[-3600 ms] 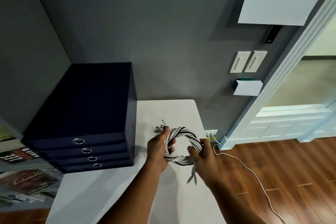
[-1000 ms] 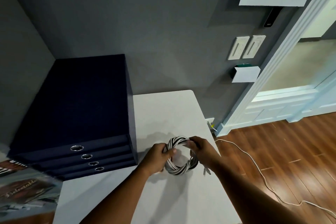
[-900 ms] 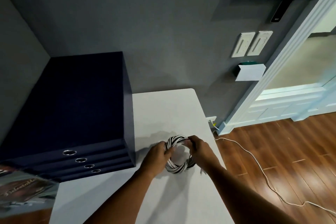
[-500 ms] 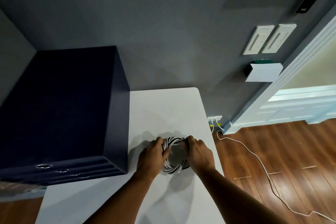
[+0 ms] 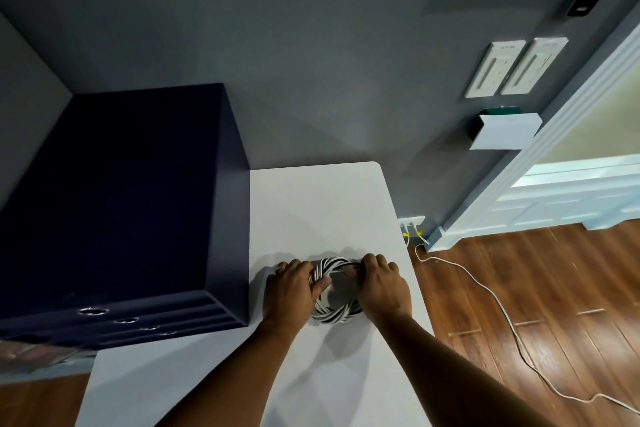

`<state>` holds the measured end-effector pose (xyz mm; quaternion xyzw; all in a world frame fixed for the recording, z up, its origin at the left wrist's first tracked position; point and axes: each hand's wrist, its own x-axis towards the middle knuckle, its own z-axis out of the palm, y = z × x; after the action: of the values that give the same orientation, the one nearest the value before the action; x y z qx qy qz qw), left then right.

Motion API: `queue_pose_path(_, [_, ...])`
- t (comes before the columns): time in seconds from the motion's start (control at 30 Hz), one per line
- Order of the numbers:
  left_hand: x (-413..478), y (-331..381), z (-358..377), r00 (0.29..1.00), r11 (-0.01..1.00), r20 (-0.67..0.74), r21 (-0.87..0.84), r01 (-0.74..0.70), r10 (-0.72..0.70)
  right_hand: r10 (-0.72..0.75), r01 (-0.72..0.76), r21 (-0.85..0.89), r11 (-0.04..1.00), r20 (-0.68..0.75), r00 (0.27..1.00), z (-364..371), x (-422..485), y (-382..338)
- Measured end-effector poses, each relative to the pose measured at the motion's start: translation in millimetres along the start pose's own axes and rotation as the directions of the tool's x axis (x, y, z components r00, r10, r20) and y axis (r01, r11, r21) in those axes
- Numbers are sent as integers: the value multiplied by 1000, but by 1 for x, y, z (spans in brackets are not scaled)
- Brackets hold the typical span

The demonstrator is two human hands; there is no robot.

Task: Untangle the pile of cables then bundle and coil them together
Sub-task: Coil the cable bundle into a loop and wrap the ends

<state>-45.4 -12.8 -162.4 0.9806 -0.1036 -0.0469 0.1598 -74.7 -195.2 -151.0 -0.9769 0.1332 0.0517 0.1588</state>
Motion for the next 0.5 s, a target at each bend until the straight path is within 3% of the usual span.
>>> queue_pose_path(0.17, [-20, -9, -11, 996, 955, -48, -284, -91, 80, 107, -69, 196, 978, -193, 975, -4, -26, -2])
queue_pose_path(0.3, [-58, -30, -17, 954, 913, -121, -279, -298, 274, 84, -18, 179, 984, -369, 926, 2, -73, -12])
queue_pose_path(0.5, [-122, -83, -26, 920, 851, -105, -353, -390, 378, 23, 25, 122, 992, -376, 926, 33, -147, -42])
